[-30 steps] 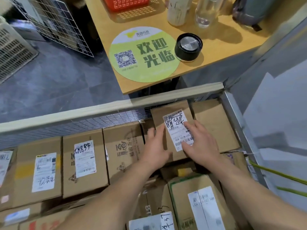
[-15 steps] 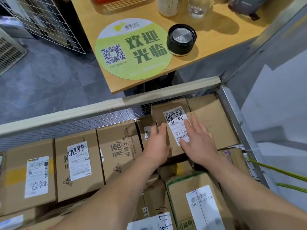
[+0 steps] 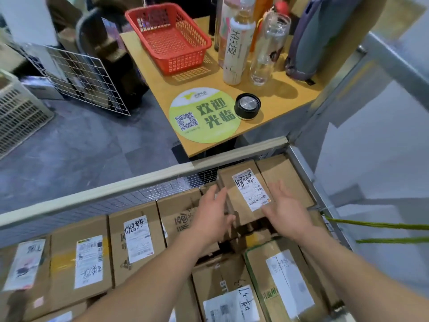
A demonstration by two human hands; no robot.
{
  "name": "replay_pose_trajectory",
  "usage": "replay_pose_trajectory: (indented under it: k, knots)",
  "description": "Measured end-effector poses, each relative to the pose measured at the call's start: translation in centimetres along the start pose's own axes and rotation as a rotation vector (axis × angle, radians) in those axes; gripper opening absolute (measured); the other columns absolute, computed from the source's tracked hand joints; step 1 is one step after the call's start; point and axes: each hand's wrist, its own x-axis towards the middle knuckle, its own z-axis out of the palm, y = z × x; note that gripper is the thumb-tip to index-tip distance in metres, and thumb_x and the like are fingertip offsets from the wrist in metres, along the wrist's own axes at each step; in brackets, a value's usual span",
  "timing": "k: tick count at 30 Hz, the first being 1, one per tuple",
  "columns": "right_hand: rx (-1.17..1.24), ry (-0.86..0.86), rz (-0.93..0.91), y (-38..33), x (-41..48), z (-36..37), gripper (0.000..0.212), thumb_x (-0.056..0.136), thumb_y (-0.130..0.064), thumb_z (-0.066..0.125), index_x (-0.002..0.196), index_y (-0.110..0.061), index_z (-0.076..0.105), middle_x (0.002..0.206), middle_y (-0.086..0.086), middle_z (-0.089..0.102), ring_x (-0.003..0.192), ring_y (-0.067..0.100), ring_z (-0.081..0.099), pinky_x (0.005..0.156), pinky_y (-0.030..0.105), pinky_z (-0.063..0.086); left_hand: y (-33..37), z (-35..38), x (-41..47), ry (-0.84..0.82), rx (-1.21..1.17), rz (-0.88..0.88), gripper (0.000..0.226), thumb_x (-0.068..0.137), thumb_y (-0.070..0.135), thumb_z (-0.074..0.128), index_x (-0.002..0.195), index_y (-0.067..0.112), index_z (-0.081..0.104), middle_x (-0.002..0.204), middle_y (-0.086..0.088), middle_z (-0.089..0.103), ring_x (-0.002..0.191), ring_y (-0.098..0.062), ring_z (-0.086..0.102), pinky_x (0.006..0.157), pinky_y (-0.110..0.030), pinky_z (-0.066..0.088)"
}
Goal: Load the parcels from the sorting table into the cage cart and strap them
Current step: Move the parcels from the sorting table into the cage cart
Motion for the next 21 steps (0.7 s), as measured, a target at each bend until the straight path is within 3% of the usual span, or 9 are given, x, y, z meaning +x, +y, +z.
replay_pose_trajectory:
  k: [1, 2, 3, 5, 10, 13, 18, 21]
  knots:
    - [-0.002, 0.017, 0.015, -0.9, -1.3, -0.7, 0.04, 0.096, -0.033, 0.055, 0.132, -0.021, 0.041, 0.131, 0.0, 0.038, 0.126, 0.03, 0.046, 0.08, 0.034, 0.04, 0.2, -1.1, -1.1, 0.019, 0.032, 0.036, 0.081, 0.093, 0.036, 0.065, 0.157, 0.022, 0.016, 0.165, 0.0, 0.006, 0.151, -0.022, 0.009, 0.122, -0.04, 0.017]
    - [0.0, 0.035, 0.039, -1.8, -2.7, -1.6, 0.05, 0.098, -0.035, 0.054, 0.142, -0.018, 0.038, 0.149, 0.005, 0.034, 0.138, 0.029, 0.038, 0.095, 0.034, 0.041, 0.6, -2.1, -2.3, 0.041, 0.059, 0.077, 0.081, 0.094, 0.038, 0.063, 0.157, 0.022, 0.016, 0.165, -0.001, 0.007, 0.151, -0.021, 0.008, 0.123, -0.04, 0.016]
    - [0.01, 0.06, 0.067, -2.8, -4.2, -2.5, 0.06, 0.1, -0.038, 0.053, 0.151, -0.014, 0.032, 0.161, 0.007, 0.023, 0.147, 0.026, 0.027, 0.11, 0.033, 0.033, 1.1, -3.3, -3.5, 0.059, 0.081, 0.12, 0.08, 0.094, 0.039, 0.062, 0.157, 0.022, 0.015, 0.165, -0.001, 0.007, 0.151, -0.021, 0.006, 0.123, -0.04, 0.014]
    - [0.04, 0.137, 0.089, -4.8, -7.3, -4.7, 0.069, 0.1, -0.041, 0.052, 0.156, -0.01, 0.025, 0.166, 0.009, 0.011, 0.152, 0.021, 0.014, 0.119, 0.03, 0.018, 2.6, -5.7, -6.1, 0.083, 0.118, 0.209, 0.079, 0.096, 0.041, 0.058, 0.157, 0.021, 0.013, 0.165, -0.001, 0.006, 0.151, -0.02, 0.003, 0.123, -0.04, 0.012]
    - [0.037, 0.387, 0.071, -8.8, -15.9, -11.2, 0.075, 0.1, -0.044, 0.05, 0.159, -0.012, 0.016, 0.167, 0.006, 0.01, 0.153, 0.02, 0.008, 0.121, 0.029, 0.009, 7.7, -11.2, -13.1, 0.224, 0.282, 0.482, 0.081, 0.095, 0.053, 0.052, 0.156, 0.016, 0.013, 0.162, -0.003, 0.013, 0.15, -0.024, 0.006, 0.122, -0.04, 0.015]
    - [0.005, 0.522, 0.056, -9.5, -21.0, -14.9, 0.076, 0.1, -0.044, 0.051, 0.159, -0.012, 0.016, 0.166, 0.006, 0.01, 0.154, 0.019, 0.006, 0.119, 0.023, 0.001, 11.3, -13.4, -16.8, 0.293, 0.297, 0.613, 0.082, 0.095, 0.058, 0.046, 0.156, 0.018, 0.01, 0.163, 0.0, 0.01, 0.151, -0.023, 0.002, 0.122, -0.043, 0.015]
    - [-0.052, 0.777, 0.066, -8.9, -29.9, -20.2, 0.076, 0.096, -0.041, 0.061, 0.155, -0.006, 0.027, 0.163, 0.011, 0.022, 0.15, 0.017, 0.012, 0.123, 0.035, 0.013, 18.1, -14.6, -22.5, 0.384, 0.297, 0.839, 0.084, 0.094, 0.06, 0.046, 0.157, 0.016, 0.012, 0.164, -0.002, 0.012, 0.152, -0.023, 0.002, 0.122, -0.046, 0.015]
    - [-0.082, 0.914, 0.127, -7.2, -35.7, -22.6, 0.077, 0.095, -0.05, 0.054, 0.153, -0.005, 0.031, 0.16, 0.013, 0.028, 0.146, 0.014, 0.015, 0.12, 0.03, 0.014, 22.8, -13.6, -26.2, 0.42, 0.281, 0.991, 0.083, 0.094, 0.059, 0.048, 0.156, 0.012, 0.019, 0.163, -0.005, 0.019, 0.152, -0.025, 0.007, 0.121, -0.046, 0.018]
